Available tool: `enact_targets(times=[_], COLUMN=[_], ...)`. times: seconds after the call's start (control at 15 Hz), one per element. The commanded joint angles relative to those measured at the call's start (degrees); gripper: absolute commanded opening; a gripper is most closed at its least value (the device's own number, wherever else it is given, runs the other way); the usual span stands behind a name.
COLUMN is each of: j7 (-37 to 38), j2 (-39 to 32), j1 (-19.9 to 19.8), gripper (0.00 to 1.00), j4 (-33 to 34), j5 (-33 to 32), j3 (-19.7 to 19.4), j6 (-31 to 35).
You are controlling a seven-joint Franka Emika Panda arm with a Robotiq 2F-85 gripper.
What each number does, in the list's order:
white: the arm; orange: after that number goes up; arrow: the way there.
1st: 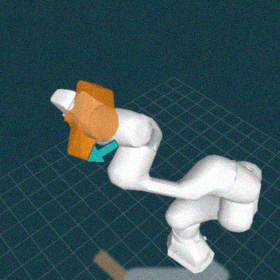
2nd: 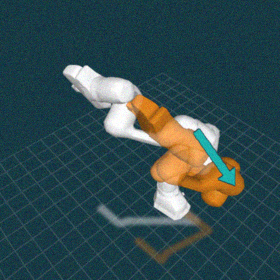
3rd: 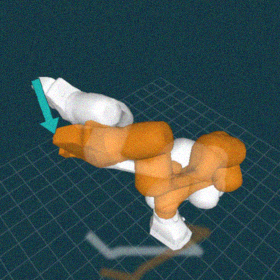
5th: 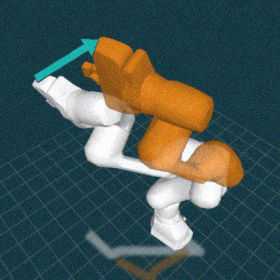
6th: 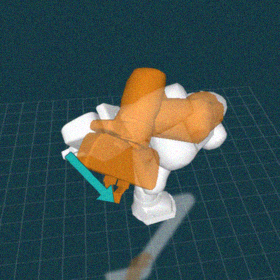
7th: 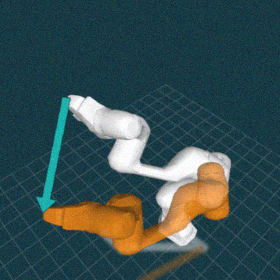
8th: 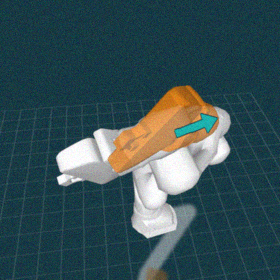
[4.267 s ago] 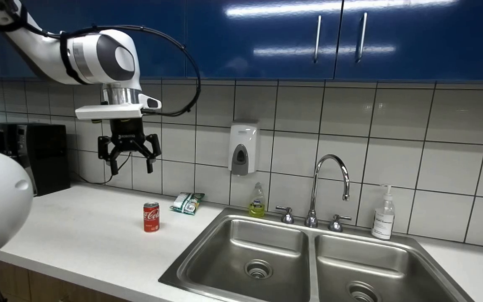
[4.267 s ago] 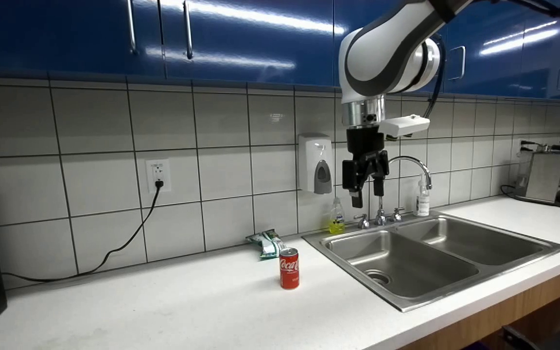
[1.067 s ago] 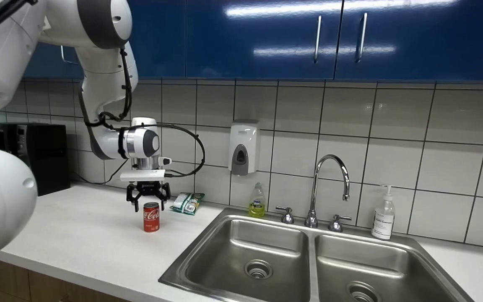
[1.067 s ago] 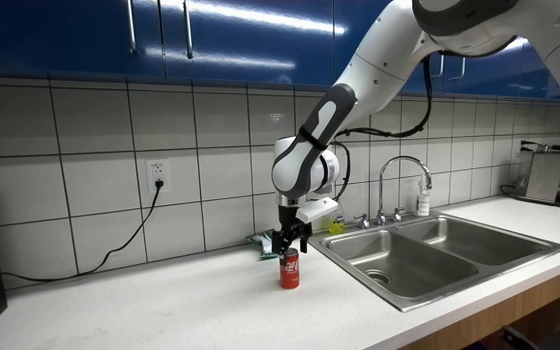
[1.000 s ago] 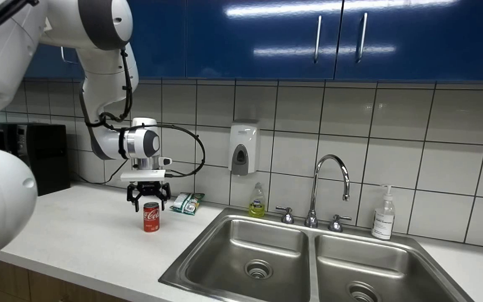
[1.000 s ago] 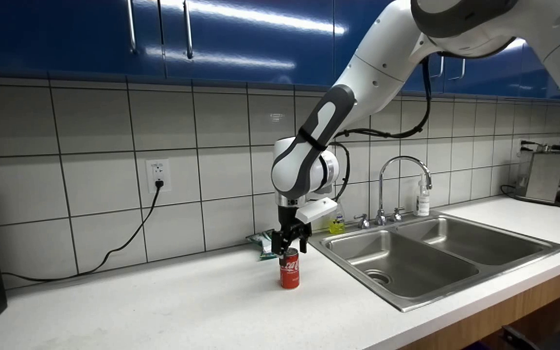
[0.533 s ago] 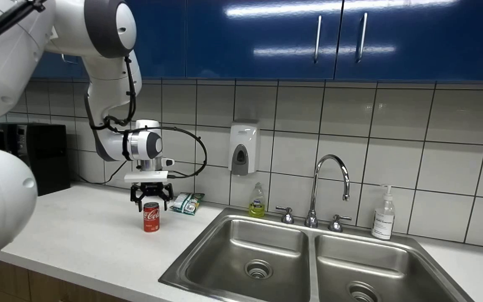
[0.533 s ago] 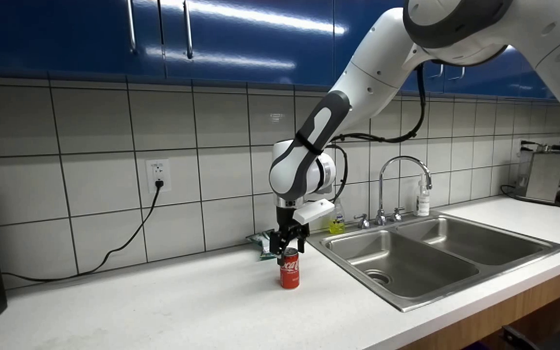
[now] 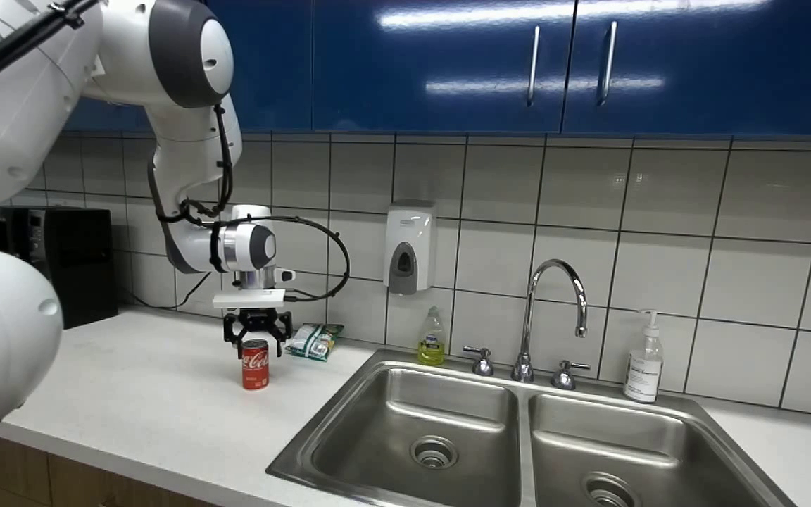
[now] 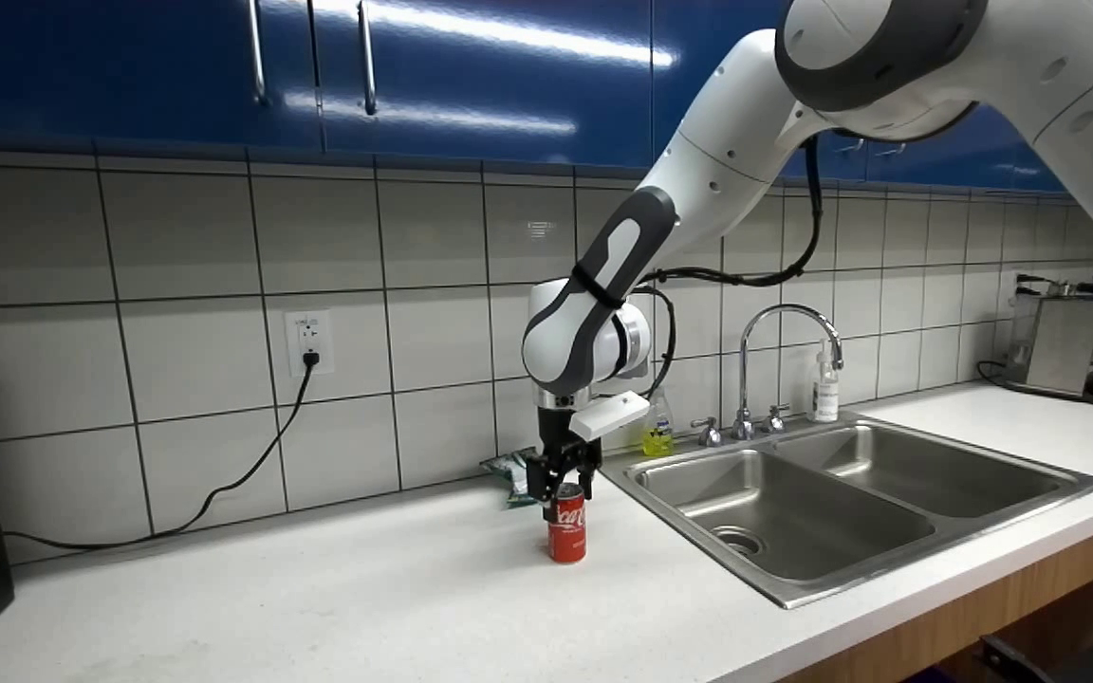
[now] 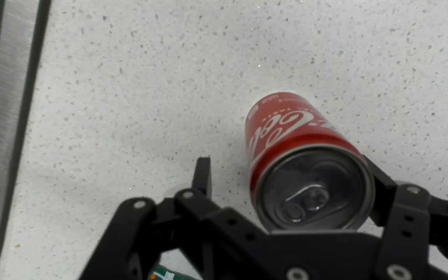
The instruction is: Place the coca cola can in the left sink
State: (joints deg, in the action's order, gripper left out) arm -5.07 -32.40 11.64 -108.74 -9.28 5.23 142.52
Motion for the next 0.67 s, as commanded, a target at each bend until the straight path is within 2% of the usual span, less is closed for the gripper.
enact_targets(times=[0.0,0.13,0.2,0.6], j7=[1.2,1.6,1.5,1.3], j2=[-1.3,-1.8,-2.0,-1.4], j1=[1.4,1.8,1.8,1.2], gripper=[0.58,0.42,0.39,0.38], j4=[3.2,4.3,4.8,5.0], j5=[-2.6,-3.3,-3.4,-2.8], j3=[-1.2,-1.5,-1.5,-1.0], j6=[-5.7,-8.7,-9.8,-9.9])
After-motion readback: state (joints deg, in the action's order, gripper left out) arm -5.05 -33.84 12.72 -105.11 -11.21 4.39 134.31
